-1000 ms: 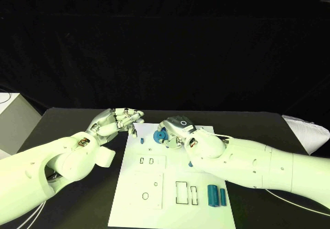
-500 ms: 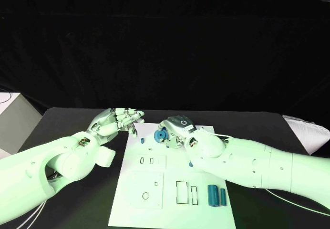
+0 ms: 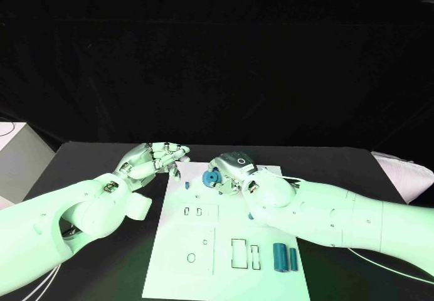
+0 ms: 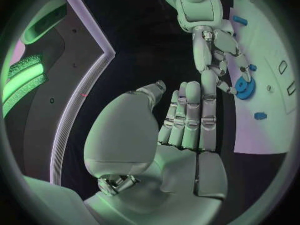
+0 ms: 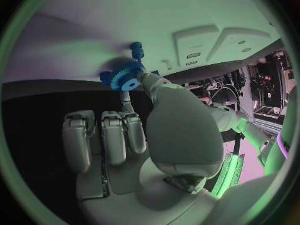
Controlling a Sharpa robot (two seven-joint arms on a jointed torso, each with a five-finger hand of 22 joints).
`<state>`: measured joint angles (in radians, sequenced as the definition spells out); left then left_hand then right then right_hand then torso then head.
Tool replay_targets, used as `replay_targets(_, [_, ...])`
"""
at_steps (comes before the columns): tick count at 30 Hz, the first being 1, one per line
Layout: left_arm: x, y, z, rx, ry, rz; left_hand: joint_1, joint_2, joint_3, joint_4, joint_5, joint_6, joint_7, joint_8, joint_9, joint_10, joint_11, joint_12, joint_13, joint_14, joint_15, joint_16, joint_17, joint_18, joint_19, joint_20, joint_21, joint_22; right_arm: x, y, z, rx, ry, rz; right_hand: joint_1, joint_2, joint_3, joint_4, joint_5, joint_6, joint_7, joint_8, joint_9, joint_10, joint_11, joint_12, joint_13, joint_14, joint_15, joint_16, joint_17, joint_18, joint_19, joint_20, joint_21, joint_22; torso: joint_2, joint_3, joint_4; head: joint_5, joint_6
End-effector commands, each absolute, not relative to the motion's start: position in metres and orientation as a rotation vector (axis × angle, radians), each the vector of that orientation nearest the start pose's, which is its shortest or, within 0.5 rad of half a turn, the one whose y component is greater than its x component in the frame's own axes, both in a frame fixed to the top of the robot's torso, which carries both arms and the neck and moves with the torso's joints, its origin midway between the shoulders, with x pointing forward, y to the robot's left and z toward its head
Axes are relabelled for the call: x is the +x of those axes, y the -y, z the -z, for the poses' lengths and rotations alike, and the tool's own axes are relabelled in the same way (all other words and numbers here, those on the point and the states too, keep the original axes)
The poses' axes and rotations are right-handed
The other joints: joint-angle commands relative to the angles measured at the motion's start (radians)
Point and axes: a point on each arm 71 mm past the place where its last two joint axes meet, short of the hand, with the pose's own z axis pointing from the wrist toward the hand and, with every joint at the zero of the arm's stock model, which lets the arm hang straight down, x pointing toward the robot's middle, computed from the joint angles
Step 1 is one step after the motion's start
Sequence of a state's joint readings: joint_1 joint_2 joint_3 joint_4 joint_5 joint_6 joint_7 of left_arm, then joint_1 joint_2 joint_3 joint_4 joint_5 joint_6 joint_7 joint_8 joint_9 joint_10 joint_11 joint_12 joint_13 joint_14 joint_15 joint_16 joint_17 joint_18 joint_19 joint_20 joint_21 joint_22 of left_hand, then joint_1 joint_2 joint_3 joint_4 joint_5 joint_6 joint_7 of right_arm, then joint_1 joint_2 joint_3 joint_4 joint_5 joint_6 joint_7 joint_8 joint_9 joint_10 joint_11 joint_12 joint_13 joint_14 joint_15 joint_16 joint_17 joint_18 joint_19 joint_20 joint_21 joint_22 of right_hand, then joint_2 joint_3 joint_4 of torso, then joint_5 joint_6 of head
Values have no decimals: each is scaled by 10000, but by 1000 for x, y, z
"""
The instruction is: Assemble the parts on the task board
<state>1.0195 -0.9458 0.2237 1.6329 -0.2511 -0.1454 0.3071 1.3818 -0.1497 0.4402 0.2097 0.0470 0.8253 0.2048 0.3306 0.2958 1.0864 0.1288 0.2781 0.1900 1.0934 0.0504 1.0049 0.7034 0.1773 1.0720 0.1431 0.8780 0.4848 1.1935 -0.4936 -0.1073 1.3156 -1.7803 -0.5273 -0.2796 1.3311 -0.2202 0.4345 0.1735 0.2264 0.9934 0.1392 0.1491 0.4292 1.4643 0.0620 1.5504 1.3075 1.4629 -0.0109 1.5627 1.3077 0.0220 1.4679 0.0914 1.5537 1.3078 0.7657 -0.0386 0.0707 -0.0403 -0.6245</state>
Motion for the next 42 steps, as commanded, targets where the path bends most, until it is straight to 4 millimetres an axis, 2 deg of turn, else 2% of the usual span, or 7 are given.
replay_targets(1, [465, -219, 155, -8899, -15024, 16941, -29, 27, 77, 9, 35, -35, -3, 48, 9, -68, -29, 28, 9, -75, 3, 52, -9, 59, -55, -27, 27, 8, 500, 80, 201, -3547, -14096, -5477, -18, 5, 79, 25, -7, 62, -6, -23, 9, 805, -55, -67, 2391, 1039, -57, 26, 2465, -175, 947, -53, 35, 2459, 0, 2, -8, -3, -14])
replay_targets(7, [465, -218, 155, -8833, -15089, 16927, -42, 18, 72, 12, 34, -43, 1, 47, 10, -80, -25, 31, 11, -78, 6, 53, -11, 59, -64, -26, 35, 13, 501, 81, 203, -3603, -14323, -5610, -426, -223, -96, 207, -89, -294, 111, -228, -123, 649, 53, -231, 2249, 1037, 35, 23, 2460, -168, 933, 20, 11, 2432, -8, 0, -4, 5, -17])
replay_targets(17, [465, -218, 156, -8722, -15160, 16871, -55, 10, 68, 16, 34, -54, 5, 45, 12, -95, -20, 34, 14, -82, 9, 53, -13, 58, -73, -22, 44, 18, 501, 82, 203, -3570, -14474, -5797, -670, -295, -669, 515, -397, -467, 148, -313, -228, 498, 98, -388, 2115, 1030, 83, 13, 2434, -153, 906, 79, -36, 2379, -3, 1, -4, -17, -16])
replay_targets(27, [465, -218, 156, -8663, -15274, 16778, -69, 0, 65, 19, 34, -77, 12, 38, 12, -122, -12, 36, 16, -91, 15, 52, -18, 58, -88, -18, 56, 24, 501, 83, 203, -3465, -14490, -5864, -681, -260, -864, 627, -443, -498, 157, -321, -252, 417, 109, -472, 2044, 1008, 93, -20, 2344, -134, 869, 90, -100, 2305, -8, -9, 0, -6, -29])
replay_targets(34, [465, -218, 156, -8621, -15340, 16729, -73, -9, 66, 15, 35, -112, 23, 27, 11, -156, -3, 37, 19, -100, 22, 51, -22, 58, -104, -12, 69, 32, 502, 85, 204, -3353, -14590, -5794, -654, -208, -946, 691, -356, -519, 162, -328, -269, 428, 110, -462, 2054, 1009, 95, -18, 2352, -137, 875, 93, -91, 2317, -3, 4, 5, 19, -30])
replay_targets(42, [465, -217, 157, -8596, -15389, 16727, -35, 1, 97, -18, 36, -147, 30, 21, 14, -195, 2, 49, 27, -111, 28, 52, -29, 59, -126, -5, 93, 45, 504, 89, 207, -3281, -15057, -5701, -712, -132, -1138, 896, -171, -482, 153, -302, -288, 479, 107, -413, 2095, 1028, 96, 7, 2424, -154, 907, 98, -38, 2382, -9, -5, -7, 15, -32])
